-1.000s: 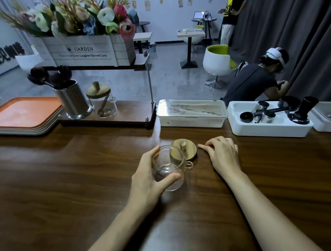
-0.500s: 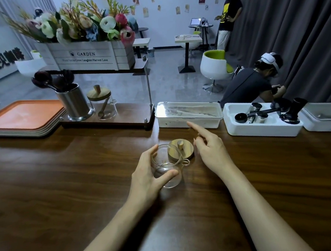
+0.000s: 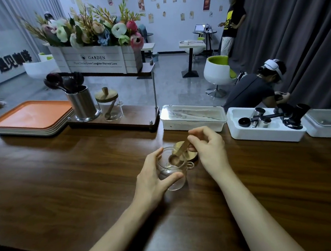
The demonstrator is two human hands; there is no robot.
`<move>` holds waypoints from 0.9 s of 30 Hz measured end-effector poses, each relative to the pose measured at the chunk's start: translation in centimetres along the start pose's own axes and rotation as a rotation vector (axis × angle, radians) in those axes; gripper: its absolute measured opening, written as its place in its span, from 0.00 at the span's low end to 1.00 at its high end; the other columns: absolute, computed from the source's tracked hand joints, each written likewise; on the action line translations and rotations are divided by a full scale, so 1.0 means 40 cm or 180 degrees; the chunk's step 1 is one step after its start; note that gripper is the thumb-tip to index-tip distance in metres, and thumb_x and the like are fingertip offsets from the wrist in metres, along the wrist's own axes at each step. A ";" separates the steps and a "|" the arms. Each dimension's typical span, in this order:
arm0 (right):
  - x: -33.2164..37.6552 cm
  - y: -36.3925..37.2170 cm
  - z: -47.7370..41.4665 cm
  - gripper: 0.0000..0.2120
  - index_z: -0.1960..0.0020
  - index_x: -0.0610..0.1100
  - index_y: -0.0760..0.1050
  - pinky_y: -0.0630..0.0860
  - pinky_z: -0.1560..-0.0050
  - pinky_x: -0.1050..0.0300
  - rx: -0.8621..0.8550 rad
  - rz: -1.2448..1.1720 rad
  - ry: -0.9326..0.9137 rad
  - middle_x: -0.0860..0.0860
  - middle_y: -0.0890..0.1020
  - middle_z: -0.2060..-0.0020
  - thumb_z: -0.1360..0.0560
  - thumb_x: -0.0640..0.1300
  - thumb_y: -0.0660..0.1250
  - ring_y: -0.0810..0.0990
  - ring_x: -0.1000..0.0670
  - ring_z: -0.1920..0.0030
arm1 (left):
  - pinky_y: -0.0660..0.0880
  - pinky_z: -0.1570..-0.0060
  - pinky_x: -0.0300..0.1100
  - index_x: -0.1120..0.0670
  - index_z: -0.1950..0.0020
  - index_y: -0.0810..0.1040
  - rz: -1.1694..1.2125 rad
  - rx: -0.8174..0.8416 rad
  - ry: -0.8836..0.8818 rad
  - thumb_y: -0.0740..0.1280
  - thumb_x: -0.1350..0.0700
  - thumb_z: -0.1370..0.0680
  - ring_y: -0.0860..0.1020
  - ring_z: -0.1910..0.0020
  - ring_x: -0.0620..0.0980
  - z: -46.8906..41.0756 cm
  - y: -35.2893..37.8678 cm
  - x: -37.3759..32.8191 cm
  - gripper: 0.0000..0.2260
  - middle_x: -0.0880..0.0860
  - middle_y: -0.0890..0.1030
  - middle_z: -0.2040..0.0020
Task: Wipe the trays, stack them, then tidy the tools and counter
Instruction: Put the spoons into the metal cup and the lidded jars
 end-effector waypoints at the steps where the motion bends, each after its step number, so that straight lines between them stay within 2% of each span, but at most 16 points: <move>1: -0.010 0.005 0.004 0.06 0.51 0.47 0.82 0.84 0.54 0.50 0.0002 0.0166 -0.0035 0.53 0.85 0.59 0.24 0.38 0.72 0.86 0.52 0.58 | 0.71 0.34 0.37 0.36 0.27 0.67 0.0001 -0.0006 -0.0001 0.80 0.36 0.35 0.72 0.33 0.32 0.000 0.000 0.000 0.40 0.33 0.75 0.33; 3: -0.022 0.014 0.017 0.04 0.53 0.50 0.83 0.82 0.52 0.54 0.0107 0.0467 -0.0105 0.56 0.85 0.60 0.24 0.41 0.73 0.84 0.56 0.58 | 0.70 0.34 0.35 0.36 0.27 0.66 -0.0018 -0.0004 0.0000 0.80 0.36 0.35 0.72 0.34 0.31 0.000 0.000 0.001 0.40 0.32 0.75 0.34; 6: -0.029 0.023 0.033 0.04 0.56 0.51 0.84 0.78 0.56 0.63 0.0199 0.0628 -0.0028 0.56 0.85 0.62 0.25 0.43 0.73 0.83 0.58 0.59 | 0.70 0.36 0.32 0.36 0.26 0.66 -0.0032 0.0014 0.0014 0.79 0.35 0.35 0.72 0.34 0.31 -0.001 0.000 -0.001 0.40 0.31 0.74 0.34; 7: -0.031 0.025 0.036 0.05 0.58 0.52 0.84 0.76 0.56 0.67 0.0228 0.0680 0.0003 0.56 0.85 0.61 0.25 0.43 0.74 0.82 0.60 0.59 | 0.69 0.37 0.32 0.36 0.26 0.66 -0.0030 0.0019 0.0015 0.79 0.35 0.35 0.72 0.34 0.31 -0.002 0.000 0.000 0.40 0.31 0.74 0.34; 9: -0.040 0.032 0.038 0.08 0.60 0.56 0.83 0.70 0.52 0.72 0.0274 0.0882 0.0011 0.60 0.81 0.53 0.27 0.43 0.75 0.79 0.63 0.52 | 0.70 0.36 0.32 0.36 0.26 0.66 -0.0017 0.0014 0.0017 0.79 0.35 0.35 0.71 0.33 0.31 -0.001 0.001 0.003 0.40 0.31 0.73 0.34; 12: -0.054 0.036 0.036 0.08 0.60 0.57 0.83 0.70 0.45 0.65 0.0452 0.0904 0.0148 0.61 0.76 0.46 0.28 0.44 0.76 0.76 0.64 0.45 | 0.69 0.36 0.32 0.35 0.27 0.66 -0.0032 -0.0007 0.0009 0.78 0.33 0.35 0.71 0.33 0.31 -0.001 0.001 0.005 0.40 0.30 0.73 0.34; 15: -0.057 0.037 0.034 0.05 0.60 0.56 0.84 0.71 0.36 0.52 0.0593 0.1162 0.0098 0.59 0.76 0.41 0.27 0.48 0.75 0.76 0.53 0.38 | 0.68 0.38 0.30 0.35 0.27 0.66 -0.0036 0.0008 0.0014 0.78 0.34 0.35 0.70 0.33 0.29 -0.003 0.002 0.006 0.40 0.29 0.73 0.35; 17: -0.047 0.039 0.038 0.03 0.58 0.56 0.84 0.68 0.36 0.55 0.0640 0.1684 -0.0066 0.58 0.76 0.36 0.25 0.50 0.72 0.73 0.51 0.34 | 0.67 0.39 0.28 0.34 0.27 0.65 -0.0022 0.0009 0.0022 0.78 0.34 0.35 0.69 0.33 0.28 -0.003 0.003 0.004 0.40 0.28 0.72 0.35; 19: -0.040 0.043 0.046 0.06 0.54 0.56 0.85 0.64 0.39 0.59 0.0672 0.2157 -0.0263 0.58 0.74 0.31 0.23 0.52 0.68 0.69 0.52 0.31 | 0.67 0.39 0.27 0.34 0.27 0.65 0.0016 0.0003 0.0020 0.79 0.35 0.34 0.70 0.33 0.28 -0.002 0.004 0.003 0.39 0.28 0.72 0.35; 21: -0.037 0.044 0.054 0.09 0.51 0.57 0.85 0.63 0.37 0.58 0.0735 0.2282 -0.0338 0.58 0.71 0.27 0.21 0.54 0.65 0.67 0.53 0.29 | 0.68 0.38 0.28 0.33 0.28 0.65 0.0049 -0.0009 0.0020 0.79 0.35 0.34 0.70 0.33 0.28 0.000 0.003 0.002 0.38 0.28 0.72 0.35; 25: -0.047 0.032 0.064 0.09 0.47 0.59 0.85 0.62 0.38 0.60 0.0773 0.1967 -0.0369 0.59 0.69 0.26 0.20 0.53 0.66 0.69 0.57 0.30 | 0.72 0.36 0.34 0.34 0.28 0.66 0.0117 0.0008 0.0015 0.78 0.34 0.35 0.71 0.33 0.31 0.002 0.005 0.004 0.38 0.30 0.73 0.34; 27: -0.061 0.024 0.063 0.09 0.43 0.58 0.84 0.68 0.37 0.61 0.0572 0.1253 -0.0300 0.59 0.73 0.28 0.20 0.50 0.67 0.73 0.65 0.36 | 0.74 0.36 0.37 0.36 0.27 0.67 0.0169 0.0006 -0.0006 0.79 0.34 0.35 0.73 0.34 0.32 0.003 0.006 0.005 0.40 0.31 0.74 0.34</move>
Point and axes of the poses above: each hand's wrist, its own z-axis away from the middle knuckle, its own y-axis out of the palm, x = y × z, the point moved 3 cm from there along -z, towards the middle knuckle
